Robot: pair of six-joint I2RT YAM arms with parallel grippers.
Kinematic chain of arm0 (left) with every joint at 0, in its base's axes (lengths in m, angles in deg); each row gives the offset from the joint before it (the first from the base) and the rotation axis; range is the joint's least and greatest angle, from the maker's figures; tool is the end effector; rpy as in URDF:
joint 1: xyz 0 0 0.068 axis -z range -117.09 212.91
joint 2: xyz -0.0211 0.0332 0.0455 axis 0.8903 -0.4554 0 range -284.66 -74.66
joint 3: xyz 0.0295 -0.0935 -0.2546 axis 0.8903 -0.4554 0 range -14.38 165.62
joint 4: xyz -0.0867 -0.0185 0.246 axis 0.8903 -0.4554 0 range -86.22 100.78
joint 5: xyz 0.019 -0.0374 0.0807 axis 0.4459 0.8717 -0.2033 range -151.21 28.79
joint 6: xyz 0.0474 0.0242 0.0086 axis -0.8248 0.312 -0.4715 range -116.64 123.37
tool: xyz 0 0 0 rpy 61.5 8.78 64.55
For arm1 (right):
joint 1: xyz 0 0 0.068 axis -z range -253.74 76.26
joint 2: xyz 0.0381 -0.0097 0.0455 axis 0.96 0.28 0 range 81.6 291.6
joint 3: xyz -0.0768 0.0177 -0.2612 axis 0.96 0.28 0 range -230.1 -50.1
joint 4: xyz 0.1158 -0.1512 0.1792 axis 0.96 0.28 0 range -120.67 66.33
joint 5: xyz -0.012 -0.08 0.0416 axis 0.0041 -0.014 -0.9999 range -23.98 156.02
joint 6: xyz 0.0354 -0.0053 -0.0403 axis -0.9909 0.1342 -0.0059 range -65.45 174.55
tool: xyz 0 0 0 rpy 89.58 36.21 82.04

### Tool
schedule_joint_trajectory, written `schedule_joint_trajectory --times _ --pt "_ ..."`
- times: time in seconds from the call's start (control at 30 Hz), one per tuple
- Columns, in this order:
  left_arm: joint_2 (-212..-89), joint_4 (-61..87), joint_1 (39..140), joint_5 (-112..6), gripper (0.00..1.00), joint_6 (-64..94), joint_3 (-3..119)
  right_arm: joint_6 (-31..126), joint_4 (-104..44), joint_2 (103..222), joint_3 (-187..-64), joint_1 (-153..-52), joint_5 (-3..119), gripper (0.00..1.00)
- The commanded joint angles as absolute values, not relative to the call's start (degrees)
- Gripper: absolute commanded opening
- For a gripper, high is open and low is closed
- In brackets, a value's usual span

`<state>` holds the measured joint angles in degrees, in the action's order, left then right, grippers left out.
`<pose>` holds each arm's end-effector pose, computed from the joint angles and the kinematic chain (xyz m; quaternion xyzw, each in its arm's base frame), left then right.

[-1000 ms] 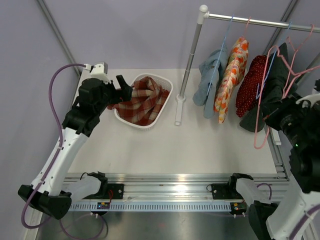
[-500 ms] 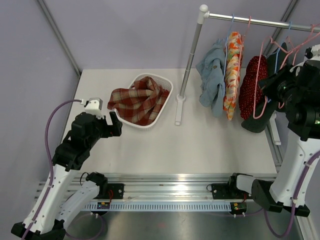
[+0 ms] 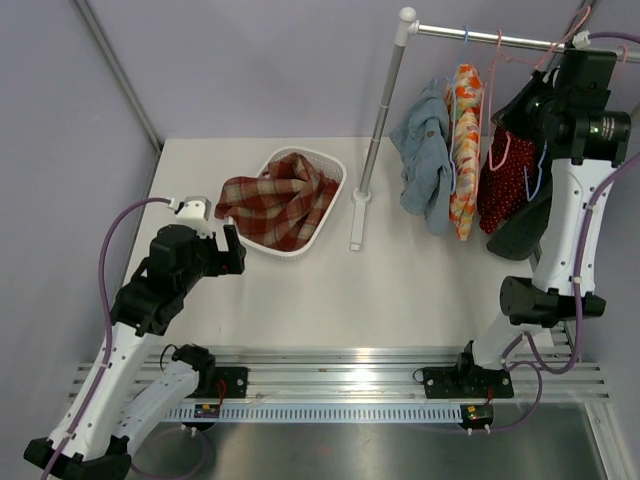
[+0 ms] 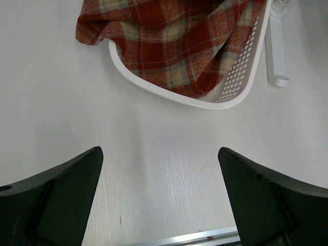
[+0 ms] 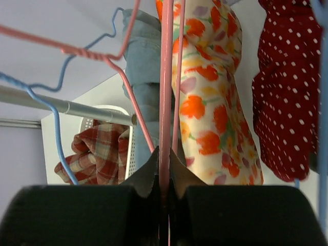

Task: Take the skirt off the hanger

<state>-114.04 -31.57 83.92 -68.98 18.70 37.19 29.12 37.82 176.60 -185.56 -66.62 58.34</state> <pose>0.1298 -0.0448 0.3366 0.0090 0.8653 -0.0994 0.4912 0.2853 -0.0308 0.5299 0.2066 0.8307 0.1385 0.4980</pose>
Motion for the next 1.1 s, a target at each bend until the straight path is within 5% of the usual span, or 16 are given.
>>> schedule_joint_trajectory --times 0.0,0.53,0.8,0.83,0.87,0.9,1.07 --pt "-113.95 -29.04 84.26 -68.16 0.99 17.6 36.94 31.17 37.97 179.77 -195.81 -69.69 61.1 0.0" --pt "-115.8 -29.04 84.7 -66.74 0.99 17.52 36.94 34.34 32.53 172.49 -171.4 -73.47 67.33 0.0" --pt "-116.06 -29.3 85.41 -67.8 0.99 17.6 37.03 34.78 35.95 171.7 -174.9 -73.47 68.83 0.03" --pt "-116.06 -29.3 85.49 -67.89 0.99 17.6 37.03 34.95 36.21 171.52 -175.25 -73.47 69.36 0.15" --pt "-116.06 -29.39 85.67 -67.98 0.99 17.6 37.03 34.95 36.74 171.34 -175.52 -73.47 69.97 0.67" --pt "-116.15 -29.48 85.67 -68.15 0.99 17.6 37.03 34.95 37.87 171.17 -176.04 -73.39 70.5 0.96" --pt "-116.41 -29.56 86.02 -68.59 0.99 17.6 37.03 35.48 40.52 169.06 -179.64 -73.47 73.58 1.0"
